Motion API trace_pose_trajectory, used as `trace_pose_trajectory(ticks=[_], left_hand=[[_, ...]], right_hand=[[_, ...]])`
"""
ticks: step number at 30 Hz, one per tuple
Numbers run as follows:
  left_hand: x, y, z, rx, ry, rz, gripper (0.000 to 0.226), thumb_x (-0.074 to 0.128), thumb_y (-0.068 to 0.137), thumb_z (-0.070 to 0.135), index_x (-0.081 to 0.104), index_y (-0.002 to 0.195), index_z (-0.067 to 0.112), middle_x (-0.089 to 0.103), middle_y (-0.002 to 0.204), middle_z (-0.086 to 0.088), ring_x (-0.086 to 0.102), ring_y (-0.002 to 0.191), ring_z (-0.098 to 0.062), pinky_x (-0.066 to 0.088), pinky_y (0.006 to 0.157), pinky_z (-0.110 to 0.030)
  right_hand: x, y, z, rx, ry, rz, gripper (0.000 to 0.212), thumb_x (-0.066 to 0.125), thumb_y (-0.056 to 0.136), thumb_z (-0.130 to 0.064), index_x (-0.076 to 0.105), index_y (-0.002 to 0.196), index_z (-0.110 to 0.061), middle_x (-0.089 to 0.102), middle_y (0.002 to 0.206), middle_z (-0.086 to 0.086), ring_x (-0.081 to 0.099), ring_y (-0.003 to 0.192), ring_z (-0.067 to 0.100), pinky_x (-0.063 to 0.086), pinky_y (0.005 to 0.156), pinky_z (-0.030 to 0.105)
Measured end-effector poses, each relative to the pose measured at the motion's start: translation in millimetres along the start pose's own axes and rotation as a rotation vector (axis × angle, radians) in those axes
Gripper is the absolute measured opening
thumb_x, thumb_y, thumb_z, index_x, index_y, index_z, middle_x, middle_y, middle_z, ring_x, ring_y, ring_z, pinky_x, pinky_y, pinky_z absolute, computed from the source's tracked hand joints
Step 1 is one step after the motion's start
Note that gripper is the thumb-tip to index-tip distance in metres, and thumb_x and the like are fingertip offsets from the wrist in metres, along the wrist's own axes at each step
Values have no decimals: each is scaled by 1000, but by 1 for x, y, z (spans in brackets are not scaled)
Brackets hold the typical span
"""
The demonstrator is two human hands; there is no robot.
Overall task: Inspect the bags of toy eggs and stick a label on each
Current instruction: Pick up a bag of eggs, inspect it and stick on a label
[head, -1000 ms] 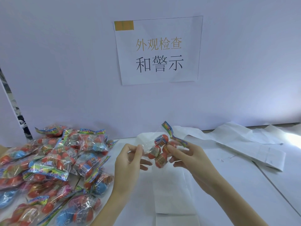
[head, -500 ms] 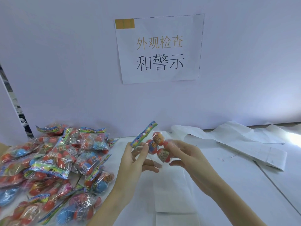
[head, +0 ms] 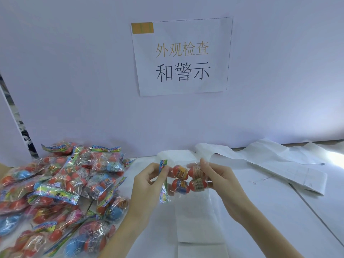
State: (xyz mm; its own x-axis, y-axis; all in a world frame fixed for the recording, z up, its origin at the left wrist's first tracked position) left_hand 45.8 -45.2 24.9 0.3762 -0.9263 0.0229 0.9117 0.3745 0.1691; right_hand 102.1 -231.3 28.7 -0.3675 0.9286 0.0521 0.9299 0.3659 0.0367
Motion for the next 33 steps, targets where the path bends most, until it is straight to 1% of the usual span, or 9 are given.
trace_pose_trajectory(ticks=[4,9,12,15,19,22,25,28,33], left_hand=[[1,-1,-2,-18,-41,36,21,63,103,24,74,90,11,79,92,-6,77,70,-33,60,54,-28],[-10,1,-14,-46,-35,145,19,62,104,22,73,95,10,79,93,-7,76,85,-32,61,63,-27],[-13,5,-16,-72,-60,148,16,60,105,20,71,101,9,78,99,-10,76,90,-33,63,80,-40],[-11,6,-17,-117,-123,96,17,57,106,14,66,106,-1,76,103,-15,74,92,-31,59,94,-49],[-9,4,-15,-130,-174,80,9,61,102,10,68,101,4,72,89,-12,70,78,-21,57,85,-41],[-10,3,-12,-95,-98,83,12,65,101,17,70,94,9,72,93,-18,69,79,-23,56,85,-40],[-11,3,-12,-70,-44,97,12,65,102,16,70,93,10,73,88,-10,69,76,-18,56,80,-34],[-12,5,-13,-73,-61,131,15,63,103,15,68,94,5,73,81,-7,71,73,-17,57,74,-28],[-5,3,-11,-83,-149,105,17,56,105,9,61,98,-5,79,93,-10,76,73,-21,58,66,-21]], right_hand=[[0,0,0,-23,17,26,43,50,97,-54,84,104,-29,81,102,1,76,89,14,54,85,29],[8,-1,2,44,8,-90,41,55,102,-49,73,120,-18,80,109,5,77,99,24,61,91,36],[6,0,5,60,20,-53,29,68,100,-28,69,122,-9,80,103,8,78,94,22,61,85,31],[-1,0,5,52,77,-4,20,67,100,-19,72,117,-8,79,95,9,72,82,18,58,77,26],[-8,2,1,28,54,-5,15,62,104,-16,73,111,-7,77,94,10,70,80,18,56,74,26],[-7,3,1,24,38,-2,23,59,106,-26,76,107,-9,78,98,14,70,79,18,56,73,27],[-9,3,0,4,29,49,25,60,105,-31,79,102,-15,79,94,11,70,76,17,55,68,23],[-13,2,-1,-13,55,104,24,61,103,-31,82,102,-20,80,92,9,73,77,16,55,66,19],[-13,3,-2,-45,47,149,23,62,102,-32,82,105,-24,81,96,1,74,87,12,57,70,19]])
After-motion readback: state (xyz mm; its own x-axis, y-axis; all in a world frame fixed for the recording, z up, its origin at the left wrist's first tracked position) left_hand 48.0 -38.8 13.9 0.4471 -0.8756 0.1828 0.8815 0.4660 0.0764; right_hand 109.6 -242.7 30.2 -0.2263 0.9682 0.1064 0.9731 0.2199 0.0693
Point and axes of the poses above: each hand's wrist, its own y-axis towards the middle knuckle, its own x-axis out of the palm, z = x × y, the point moved 7 cm from there along y, towards the middle knuckle
